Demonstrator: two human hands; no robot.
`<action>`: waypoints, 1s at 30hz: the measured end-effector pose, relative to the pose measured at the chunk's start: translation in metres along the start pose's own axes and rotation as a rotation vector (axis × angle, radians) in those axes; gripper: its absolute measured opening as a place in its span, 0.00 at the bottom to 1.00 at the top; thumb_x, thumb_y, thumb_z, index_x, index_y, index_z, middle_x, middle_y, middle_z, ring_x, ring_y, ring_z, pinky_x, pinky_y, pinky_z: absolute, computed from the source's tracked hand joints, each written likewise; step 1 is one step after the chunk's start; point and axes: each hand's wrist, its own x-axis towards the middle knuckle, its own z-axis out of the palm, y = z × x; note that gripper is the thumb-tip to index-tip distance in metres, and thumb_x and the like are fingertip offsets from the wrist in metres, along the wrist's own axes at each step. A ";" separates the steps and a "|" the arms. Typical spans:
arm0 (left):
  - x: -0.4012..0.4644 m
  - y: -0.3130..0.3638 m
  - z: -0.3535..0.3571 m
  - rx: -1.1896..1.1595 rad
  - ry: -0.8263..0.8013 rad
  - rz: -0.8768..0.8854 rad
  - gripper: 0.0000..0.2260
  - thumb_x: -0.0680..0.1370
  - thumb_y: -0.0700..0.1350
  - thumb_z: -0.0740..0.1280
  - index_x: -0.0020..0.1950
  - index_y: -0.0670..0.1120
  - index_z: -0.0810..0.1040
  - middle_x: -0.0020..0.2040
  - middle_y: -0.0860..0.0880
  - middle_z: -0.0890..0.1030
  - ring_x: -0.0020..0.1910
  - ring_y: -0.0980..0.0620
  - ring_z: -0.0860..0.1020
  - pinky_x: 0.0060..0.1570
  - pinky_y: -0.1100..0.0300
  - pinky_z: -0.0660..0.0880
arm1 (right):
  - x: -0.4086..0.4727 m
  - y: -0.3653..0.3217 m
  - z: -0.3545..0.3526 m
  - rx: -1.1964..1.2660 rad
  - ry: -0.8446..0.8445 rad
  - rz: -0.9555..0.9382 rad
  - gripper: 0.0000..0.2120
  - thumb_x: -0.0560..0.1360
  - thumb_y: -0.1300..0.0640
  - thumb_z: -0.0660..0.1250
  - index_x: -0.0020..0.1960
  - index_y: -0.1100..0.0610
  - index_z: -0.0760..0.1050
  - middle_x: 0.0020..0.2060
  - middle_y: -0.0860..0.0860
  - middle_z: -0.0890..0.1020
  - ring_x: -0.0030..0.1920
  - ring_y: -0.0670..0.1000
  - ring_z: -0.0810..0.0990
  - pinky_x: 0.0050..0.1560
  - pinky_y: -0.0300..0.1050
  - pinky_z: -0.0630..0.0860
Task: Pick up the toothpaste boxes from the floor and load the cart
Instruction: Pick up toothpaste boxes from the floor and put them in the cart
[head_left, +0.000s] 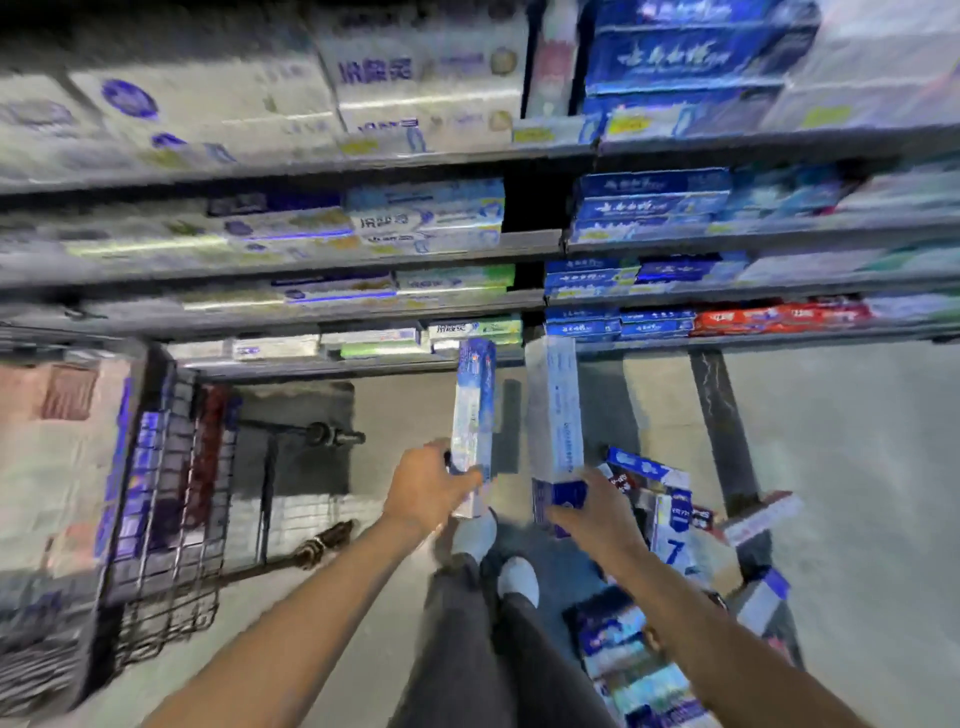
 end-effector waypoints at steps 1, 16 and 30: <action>-0.018 0.001 -0.013 -0.014 0.025 0.002 0.07 0.69 0.49 0.73 0.39 0.47 0.78 0.33 0.49 0.80 0.33 0.49 0.79 0.37 0.57 0.75 | -0.014 -0.006 0.001 -0.023 -0.013 -0.030 0.16 0.66 0.59 0.73 0.52 0.57 0.73 0.40 0.49 0.80 0.40 0.50 0.78 0.33 0.38 0.70; -0.241 -0.079 -0.222 -0.139 0.528 -0.169 0.09 0.68 0.52 0.69 0.43 0.48 0.77 0.41 0.44 0.80 0.39 0.49 0.74 0.31 0.62 0.65 | -0.164 -0.199 0.094 -0.218 -0.184 -0.517 0.08 0.69 0.61 0.71 0.43 0.53 0.74 0.36 0.50 0.79 0.34 0.45 0.75 0.30 0.32 0.69; -0.394 -0.302 -0.407 0.000 0.673 -0.380 0.11 0.72 0.52 0.70 0.38 0.45 0.77 0.36 0.43 0.78 0.43 0.46 0.79 0.35 0.58 0.66 | -0.303 -0.318 0.354 -0.194 -0.292 -0.587 0.14 0.67 0.54 0.75 0.38 0.54 0.68 0.35 0.52 0.76 0.36 0.51 0.76 0.36 0.39 0.74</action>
